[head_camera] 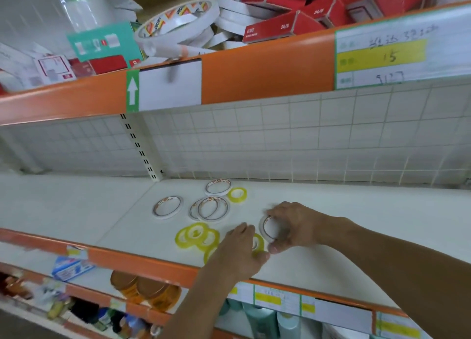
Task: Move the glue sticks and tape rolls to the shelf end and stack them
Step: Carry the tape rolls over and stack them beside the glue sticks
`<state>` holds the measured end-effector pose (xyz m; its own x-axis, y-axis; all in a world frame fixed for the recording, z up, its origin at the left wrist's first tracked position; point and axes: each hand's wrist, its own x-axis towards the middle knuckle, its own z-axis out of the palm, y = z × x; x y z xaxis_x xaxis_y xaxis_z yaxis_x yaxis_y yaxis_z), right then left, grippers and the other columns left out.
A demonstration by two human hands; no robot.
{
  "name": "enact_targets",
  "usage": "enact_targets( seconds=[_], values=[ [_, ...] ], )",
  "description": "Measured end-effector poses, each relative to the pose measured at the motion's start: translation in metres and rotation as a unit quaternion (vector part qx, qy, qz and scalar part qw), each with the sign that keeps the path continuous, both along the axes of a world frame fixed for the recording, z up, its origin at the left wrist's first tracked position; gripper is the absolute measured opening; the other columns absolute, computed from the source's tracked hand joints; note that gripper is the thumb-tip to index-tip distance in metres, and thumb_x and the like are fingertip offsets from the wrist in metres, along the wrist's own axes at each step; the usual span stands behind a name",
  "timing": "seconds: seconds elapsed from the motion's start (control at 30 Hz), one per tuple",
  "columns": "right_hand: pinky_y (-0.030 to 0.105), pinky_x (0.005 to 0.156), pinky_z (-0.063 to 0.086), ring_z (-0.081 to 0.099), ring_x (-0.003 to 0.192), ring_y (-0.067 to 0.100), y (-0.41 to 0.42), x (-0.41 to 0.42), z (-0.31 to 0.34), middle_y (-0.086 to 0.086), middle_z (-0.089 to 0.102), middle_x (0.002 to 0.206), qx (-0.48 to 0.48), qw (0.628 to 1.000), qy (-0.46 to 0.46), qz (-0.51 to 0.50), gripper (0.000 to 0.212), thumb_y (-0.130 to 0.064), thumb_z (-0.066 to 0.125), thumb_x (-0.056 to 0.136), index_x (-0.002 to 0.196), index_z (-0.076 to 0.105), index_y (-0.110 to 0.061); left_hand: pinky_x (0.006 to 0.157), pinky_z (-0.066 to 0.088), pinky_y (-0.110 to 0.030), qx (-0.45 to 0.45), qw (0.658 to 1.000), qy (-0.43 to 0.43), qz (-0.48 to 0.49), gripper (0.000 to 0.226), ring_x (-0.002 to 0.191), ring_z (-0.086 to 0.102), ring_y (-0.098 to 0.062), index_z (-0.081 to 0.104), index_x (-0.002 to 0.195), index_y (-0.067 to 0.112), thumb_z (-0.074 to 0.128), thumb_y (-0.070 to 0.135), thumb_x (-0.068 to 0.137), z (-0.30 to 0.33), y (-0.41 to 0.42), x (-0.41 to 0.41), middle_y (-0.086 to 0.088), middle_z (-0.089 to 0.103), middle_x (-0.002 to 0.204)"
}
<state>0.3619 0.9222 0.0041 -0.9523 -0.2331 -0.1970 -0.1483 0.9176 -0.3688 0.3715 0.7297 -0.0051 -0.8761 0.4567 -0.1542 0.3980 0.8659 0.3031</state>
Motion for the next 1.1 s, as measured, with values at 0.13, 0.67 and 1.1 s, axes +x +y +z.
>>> enact_targets(
  seconds=[0.13,0.67,1.1],
  values=[
    [0.034,0.103,0.042,0.046,0.121,0.021,0.006,0.008,0.001,0.001,0.048,0.131,0.019,0.999,0.011,-0.03,0.092,-0.065,0.077,0.07,0.143,0.043,-0.022,0.114,0.025,-0.026,0.024,1.0,0.002,0.013,0.069,0.142,0.03,-0.017,0.034,0.151,0.016,0.061,0.043,0.093,0.0,0.005,-0.001,-0.002,0.032,0.154],
    [0.036,0.105,0.04,0.038,0.124,0.026,0.116,0.108,0.031,0.007,0.04,0.136,0.108,0.98,0.058,-0.156,0.1,-0.067,0.074,0.07,0.147,0.036,-0.015,0.096,0.041,-0.028,-0.004,0.996,0.058,-0.068,0.053,0.119,0.051,-0.021,0.051,0.135,0.015,0.064,0.043,0.091,0.039,0.116,0.022,-0.005,0.053,0.128],
    [0.04,0.107,0.039,0.039,0.124,0.029,0.201,0.255,0.048,0.01,0.04,0.136,0.123,0.917,0.066,-0.373,0.097,-0.065,0.075,0.071,0.144,0.04,-0.012,0.094,0.043,-0.028,0.035,0.955,0.084,-0.284,0.06,0.119,0.053,-0.021,0.052,0.136,0.019,0.068,0.046,0.086,0.057,0.263,0.097,-0.004,0.055,0.132]
  ],
)
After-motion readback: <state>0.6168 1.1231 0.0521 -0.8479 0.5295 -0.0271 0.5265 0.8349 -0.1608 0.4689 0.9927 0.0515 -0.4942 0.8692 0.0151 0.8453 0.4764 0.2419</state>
